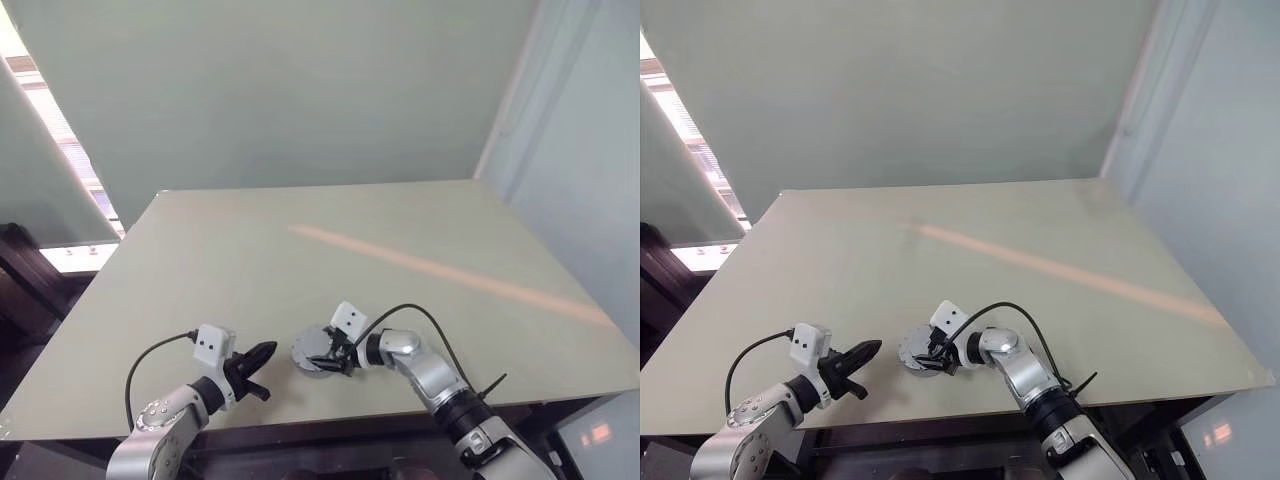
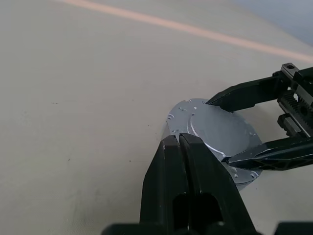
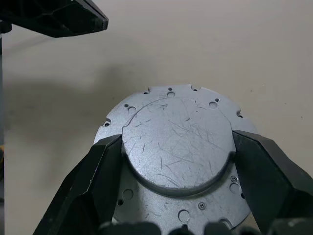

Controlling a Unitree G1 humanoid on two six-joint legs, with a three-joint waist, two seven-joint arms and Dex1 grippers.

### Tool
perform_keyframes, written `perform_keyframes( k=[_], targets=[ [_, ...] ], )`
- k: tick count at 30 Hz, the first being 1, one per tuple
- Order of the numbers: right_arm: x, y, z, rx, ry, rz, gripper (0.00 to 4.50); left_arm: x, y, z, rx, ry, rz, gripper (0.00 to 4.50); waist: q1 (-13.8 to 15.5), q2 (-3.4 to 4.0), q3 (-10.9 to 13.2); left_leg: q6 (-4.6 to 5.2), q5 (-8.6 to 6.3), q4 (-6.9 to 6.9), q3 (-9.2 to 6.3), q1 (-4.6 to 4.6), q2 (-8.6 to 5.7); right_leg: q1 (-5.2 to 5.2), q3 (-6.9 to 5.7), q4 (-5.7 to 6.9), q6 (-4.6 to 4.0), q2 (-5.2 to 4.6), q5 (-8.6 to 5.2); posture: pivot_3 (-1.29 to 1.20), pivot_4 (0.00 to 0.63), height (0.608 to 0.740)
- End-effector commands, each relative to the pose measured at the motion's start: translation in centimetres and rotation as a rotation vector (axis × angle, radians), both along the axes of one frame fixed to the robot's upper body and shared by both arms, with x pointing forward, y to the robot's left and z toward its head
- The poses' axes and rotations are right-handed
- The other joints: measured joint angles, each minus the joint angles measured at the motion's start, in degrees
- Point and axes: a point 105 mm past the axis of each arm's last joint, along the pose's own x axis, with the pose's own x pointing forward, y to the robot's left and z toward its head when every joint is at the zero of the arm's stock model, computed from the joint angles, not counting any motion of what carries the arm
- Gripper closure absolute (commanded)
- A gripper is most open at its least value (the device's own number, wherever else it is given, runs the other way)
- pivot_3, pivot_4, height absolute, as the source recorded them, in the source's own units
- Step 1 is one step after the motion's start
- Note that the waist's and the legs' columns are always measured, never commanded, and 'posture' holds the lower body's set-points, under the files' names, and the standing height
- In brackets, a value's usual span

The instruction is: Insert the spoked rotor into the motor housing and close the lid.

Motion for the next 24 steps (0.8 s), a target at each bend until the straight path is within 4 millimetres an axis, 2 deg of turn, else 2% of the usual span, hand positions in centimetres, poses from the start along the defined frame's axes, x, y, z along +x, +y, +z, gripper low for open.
perform_keyframes(
  k=[1,16,24],
  targets=[
    [0.2,0.4,1.1,-0.029,-0.043,0.043,1.28,0.4,0.0,0.9,0.012,-0.039,-0.013,4.5,0.01,0.0,0.0,0.0,0.0,0.0,0.0,0.0,0.0,0.0,0.0,0.0,0.0,0.0,0.0,0.0,0.0,0.74],
    [0.2,-0.3,0.1,-0.156,-0.047,0.091,1.28,0.6,-0.1,0.8,0.013,-0.041,-0.018,4.5,0.04,0.0,0.0,0.0,0.0,-0.03,0.0,-0.01,-0.01,-0.01,0.0,-0.01,0.01,0.0,0.0,0.0,0.0,0.74],
    [0.4,-0.6,-0.4,-0.178,0.002,0.043,1.28,0.6,-0.2,0.8,0.014,-0.044,-0.019,4.5,0.03,0.0,0.0,0.0,0.0,-0.02,0.0,-0.01,-0.02,-0.01,0.0,-0.02,0.01,-0.01,0.0,0.0,0.0,0.74]
  ],
)
